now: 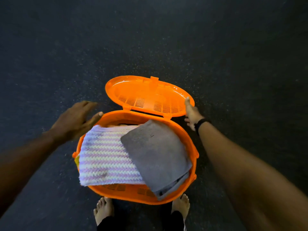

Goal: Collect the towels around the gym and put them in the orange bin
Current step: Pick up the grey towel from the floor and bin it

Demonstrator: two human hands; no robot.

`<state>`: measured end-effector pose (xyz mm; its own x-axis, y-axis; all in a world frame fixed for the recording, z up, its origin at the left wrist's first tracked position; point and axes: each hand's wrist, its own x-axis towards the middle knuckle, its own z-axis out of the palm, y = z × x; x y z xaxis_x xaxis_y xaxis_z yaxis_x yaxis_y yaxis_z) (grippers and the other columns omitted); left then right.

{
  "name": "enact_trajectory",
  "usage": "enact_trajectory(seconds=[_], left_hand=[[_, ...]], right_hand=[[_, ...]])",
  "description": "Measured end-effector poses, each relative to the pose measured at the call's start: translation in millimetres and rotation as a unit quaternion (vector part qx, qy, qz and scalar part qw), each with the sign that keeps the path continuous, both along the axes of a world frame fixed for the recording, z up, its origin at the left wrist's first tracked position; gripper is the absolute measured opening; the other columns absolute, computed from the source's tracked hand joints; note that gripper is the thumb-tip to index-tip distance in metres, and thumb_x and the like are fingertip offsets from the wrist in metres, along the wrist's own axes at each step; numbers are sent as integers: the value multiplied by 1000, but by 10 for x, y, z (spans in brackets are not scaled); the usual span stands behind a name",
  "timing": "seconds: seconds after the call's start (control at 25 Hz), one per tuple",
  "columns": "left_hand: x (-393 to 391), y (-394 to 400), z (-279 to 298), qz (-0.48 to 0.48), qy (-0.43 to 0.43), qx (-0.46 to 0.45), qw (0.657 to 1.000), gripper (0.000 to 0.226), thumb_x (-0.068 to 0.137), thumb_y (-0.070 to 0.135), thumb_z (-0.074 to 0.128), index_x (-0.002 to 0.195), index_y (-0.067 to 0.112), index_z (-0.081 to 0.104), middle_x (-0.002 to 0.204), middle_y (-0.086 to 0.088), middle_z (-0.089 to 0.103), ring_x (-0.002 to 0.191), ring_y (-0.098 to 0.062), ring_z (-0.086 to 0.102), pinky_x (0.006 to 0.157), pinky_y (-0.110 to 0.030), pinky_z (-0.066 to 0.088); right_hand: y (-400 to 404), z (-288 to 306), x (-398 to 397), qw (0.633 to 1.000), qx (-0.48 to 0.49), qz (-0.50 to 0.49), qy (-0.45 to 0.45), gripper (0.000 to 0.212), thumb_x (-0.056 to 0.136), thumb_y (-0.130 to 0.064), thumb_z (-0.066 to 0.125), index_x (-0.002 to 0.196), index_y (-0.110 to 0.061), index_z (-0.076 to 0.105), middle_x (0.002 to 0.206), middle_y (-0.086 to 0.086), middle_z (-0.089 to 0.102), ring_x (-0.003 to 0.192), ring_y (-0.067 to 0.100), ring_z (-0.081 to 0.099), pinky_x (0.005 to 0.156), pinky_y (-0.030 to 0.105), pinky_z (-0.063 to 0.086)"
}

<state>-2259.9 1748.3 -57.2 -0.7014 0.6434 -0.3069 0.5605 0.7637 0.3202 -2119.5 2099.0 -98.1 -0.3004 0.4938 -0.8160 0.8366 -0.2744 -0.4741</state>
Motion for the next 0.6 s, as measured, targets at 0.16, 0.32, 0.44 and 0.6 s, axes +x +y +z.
enact_trajectory(seconds=[0.16,0.32,0.44,0.6], left_hand=[[-51,-260,-145,27,-33,-36,998,85,83,69,24,132,6,51,129,-20,55,118,-36,52,99,-44,42],[-67,-282,-111,33,-64,-63,995,74,91,62,31,139,7,43,139,-20,48,126,-35,46,103,-45,38],[-91,-176,-32,42,-73,-51,995,77,91,64,27,141,7,39,140,-21,45,127,-34,44,104,-45,37],[-220,-39,257,43,-63,-21,997,75,90,60,22,140,7,38,139,-22,45,126,-35,44,103,-45,37]], right_hand=[[-16,-270,-204,985,-120,-120,32,95,79,-81,33,151,-20,20,148,15,40,133,37,42,108,56,29],[-16,-183,-281,974,-99,-184,82,101,73,-89,22,150,-25,24,147,14,42,132,36,42,110,58,27],[48,0,-241,966,-100,-201,130,96,76,-87,11,150,-28,26,150,13,37,137,37,35,113,58,23],[64,330,-220,964,-93,-192,161,94,77,-85,4,150,-30,26,151,10,37,137,36,36,108,56,28]])
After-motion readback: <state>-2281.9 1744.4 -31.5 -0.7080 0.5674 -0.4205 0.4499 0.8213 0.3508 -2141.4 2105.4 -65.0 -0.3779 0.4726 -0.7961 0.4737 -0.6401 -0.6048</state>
